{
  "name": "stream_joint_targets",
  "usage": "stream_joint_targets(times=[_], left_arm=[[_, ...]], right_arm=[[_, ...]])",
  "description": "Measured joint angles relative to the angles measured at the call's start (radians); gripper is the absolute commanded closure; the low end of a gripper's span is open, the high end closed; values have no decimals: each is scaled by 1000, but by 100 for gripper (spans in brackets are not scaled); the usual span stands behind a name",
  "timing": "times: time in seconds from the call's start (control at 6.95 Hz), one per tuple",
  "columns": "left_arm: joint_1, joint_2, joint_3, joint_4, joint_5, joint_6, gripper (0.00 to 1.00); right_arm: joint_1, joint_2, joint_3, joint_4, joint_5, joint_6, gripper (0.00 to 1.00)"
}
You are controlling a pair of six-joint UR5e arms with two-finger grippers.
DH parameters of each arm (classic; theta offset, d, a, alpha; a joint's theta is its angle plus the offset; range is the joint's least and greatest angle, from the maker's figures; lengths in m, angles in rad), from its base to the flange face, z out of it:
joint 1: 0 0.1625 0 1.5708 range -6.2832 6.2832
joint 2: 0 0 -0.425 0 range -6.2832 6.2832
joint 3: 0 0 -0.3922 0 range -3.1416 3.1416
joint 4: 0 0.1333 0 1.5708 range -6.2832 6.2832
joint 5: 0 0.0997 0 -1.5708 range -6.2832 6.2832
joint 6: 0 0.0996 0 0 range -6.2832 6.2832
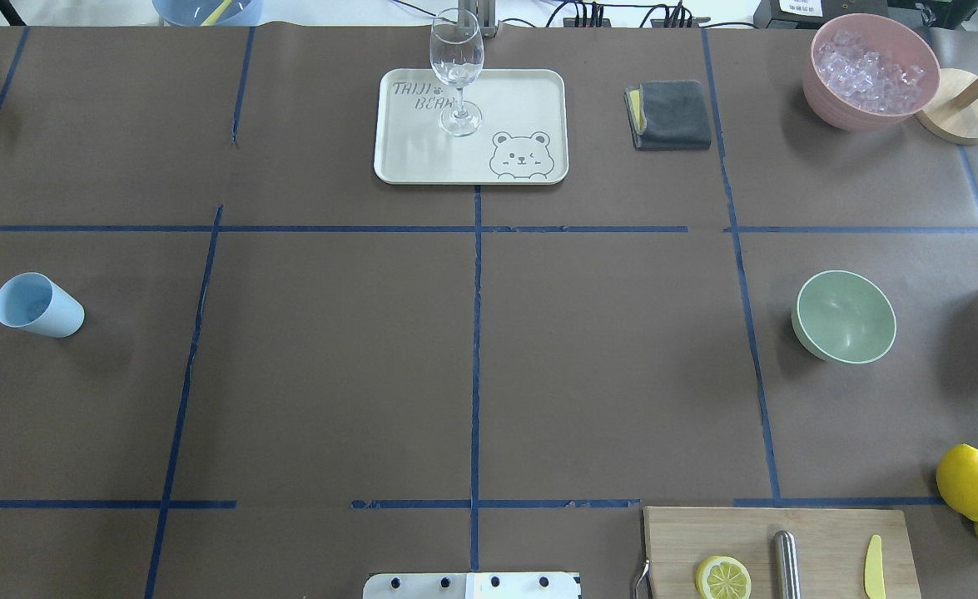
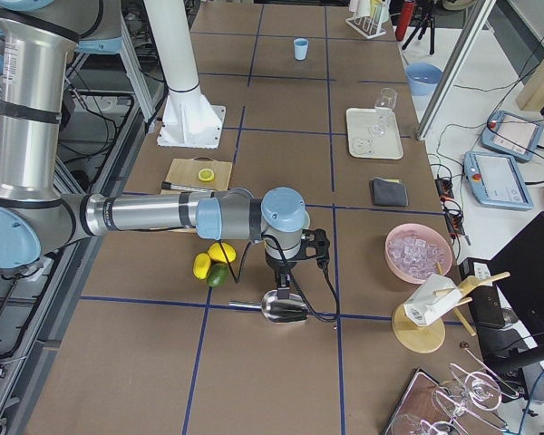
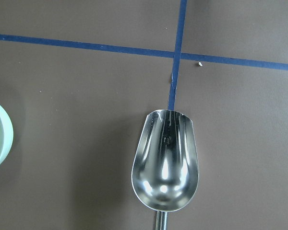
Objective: Pour ice into bowl
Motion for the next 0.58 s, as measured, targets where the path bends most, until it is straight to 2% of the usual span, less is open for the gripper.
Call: stream_joint_targets(times=[0.29, 0.58], left_arm=[[0, 0, 0, 0, -14, 0, 0], [0, 0, -1, 1, -17, 0, 0]], right_arm=[[-1, 2, 1, 0, 1, 0, 0], [-1, 2, -2, 49, 2, 3, 0]])
